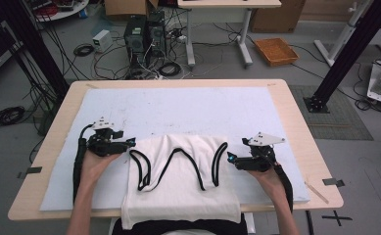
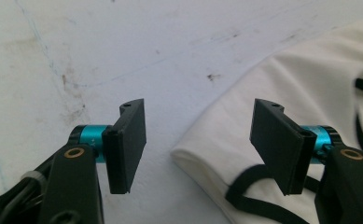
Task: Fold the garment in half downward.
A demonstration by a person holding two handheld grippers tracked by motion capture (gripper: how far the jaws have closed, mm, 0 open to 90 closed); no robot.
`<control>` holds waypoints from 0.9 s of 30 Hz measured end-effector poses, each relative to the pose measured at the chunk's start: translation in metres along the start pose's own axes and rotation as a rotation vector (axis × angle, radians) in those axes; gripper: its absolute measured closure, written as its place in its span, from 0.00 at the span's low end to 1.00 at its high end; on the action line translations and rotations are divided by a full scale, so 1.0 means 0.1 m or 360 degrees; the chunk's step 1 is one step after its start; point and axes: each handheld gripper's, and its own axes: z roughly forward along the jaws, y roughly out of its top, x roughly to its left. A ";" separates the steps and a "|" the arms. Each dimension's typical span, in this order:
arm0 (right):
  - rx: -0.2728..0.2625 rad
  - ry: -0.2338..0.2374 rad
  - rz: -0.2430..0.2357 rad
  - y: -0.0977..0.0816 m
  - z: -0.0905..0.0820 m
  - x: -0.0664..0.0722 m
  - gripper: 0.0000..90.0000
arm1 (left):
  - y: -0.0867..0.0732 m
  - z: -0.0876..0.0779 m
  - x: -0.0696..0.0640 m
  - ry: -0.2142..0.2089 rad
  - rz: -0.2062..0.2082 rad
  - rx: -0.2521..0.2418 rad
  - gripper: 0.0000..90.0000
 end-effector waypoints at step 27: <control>0.0037 0.0006 0.0036 0.02 0.11 -0.05 0.32 | -0.18 0.15 0.00 0.0018 0.0160 0.0110 0.90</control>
